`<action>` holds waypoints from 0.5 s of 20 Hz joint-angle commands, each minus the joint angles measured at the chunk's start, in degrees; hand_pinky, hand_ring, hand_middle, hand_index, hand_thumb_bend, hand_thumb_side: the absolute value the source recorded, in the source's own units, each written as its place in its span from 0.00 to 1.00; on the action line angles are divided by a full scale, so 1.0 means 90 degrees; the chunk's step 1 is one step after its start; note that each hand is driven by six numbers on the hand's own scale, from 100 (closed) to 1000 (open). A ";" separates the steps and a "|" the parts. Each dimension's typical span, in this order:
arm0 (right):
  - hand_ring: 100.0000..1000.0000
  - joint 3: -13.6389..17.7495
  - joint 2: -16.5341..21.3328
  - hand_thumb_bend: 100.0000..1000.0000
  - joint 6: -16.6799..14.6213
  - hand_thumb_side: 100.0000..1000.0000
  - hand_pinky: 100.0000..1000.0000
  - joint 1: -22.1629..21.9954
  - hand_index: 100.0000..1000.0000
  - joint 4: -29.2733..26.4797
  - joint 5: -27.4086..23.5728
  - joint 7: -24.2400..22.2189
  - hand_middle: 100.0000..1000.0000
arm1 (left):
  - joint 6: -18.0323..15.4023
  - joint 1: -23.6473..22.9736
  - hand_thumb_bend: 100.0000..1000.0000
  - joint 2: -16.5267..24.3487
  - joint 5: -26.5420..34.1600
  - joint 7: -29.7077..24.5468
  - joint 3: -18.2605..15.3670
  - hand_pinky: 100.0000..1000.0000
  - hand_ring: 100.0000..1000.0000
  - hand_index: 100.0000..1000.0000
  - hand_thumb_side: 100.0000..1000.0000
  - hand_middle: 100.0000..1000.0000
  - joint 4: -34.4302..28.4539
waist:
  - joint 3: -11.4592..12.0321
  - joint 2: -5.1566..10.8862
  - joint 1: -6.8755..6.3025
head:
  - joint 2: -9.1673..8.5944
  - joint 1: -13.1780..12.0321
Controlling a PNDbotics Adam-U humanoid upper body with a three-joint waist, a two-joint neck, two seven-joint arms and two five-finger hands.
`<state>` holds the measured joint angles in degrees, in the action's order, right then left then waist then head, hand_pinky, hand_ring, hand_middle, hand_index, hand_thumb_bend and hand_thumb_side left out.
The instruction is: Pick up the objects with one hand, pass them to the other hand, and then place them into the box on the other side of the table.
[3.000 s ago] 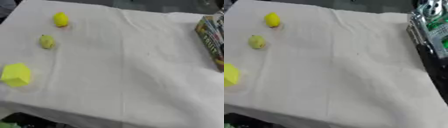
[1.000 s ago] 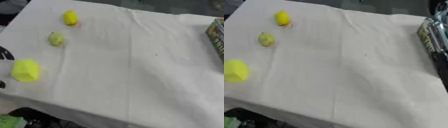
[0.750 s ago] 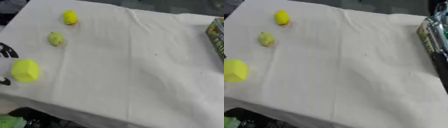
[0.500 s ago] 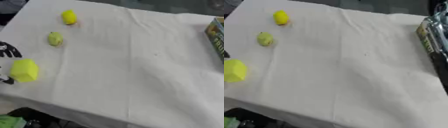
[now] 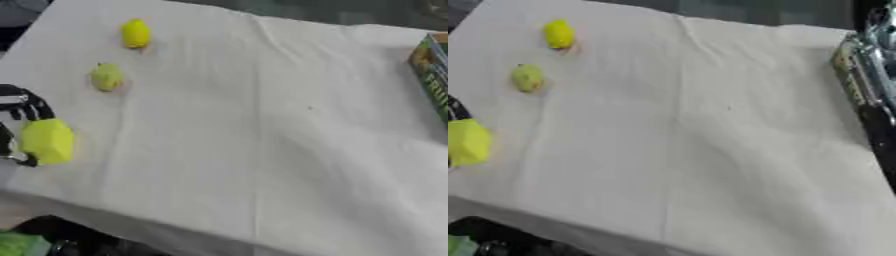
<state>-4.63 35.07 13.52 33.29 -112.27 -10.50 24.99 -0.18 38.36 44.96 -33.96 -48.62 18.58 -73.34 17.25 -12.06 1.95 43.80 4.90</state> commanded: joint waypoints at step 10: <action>0.82 0.0060 0.0168 0.32 -0.0040 0.36 0.85 0.0062 0.75 -0.0062 -0.0034 -0.0016 0.82 | 0.0438 -0.0017 0.22 0.0476 0.0143 0.0524 -0.0665 0.52 0.52 0.58 0.00 0.48 -0.1323 | 0.0054 0.0034 -0.0009 | 0.0036 0.0483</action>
<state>-4.62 35.09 13.36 33.22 -112.27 -10.72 24.93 3.14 37.62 46.38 -33.41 -45.05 14.58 -82.57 17.75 -12.06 1.95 43.80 8.55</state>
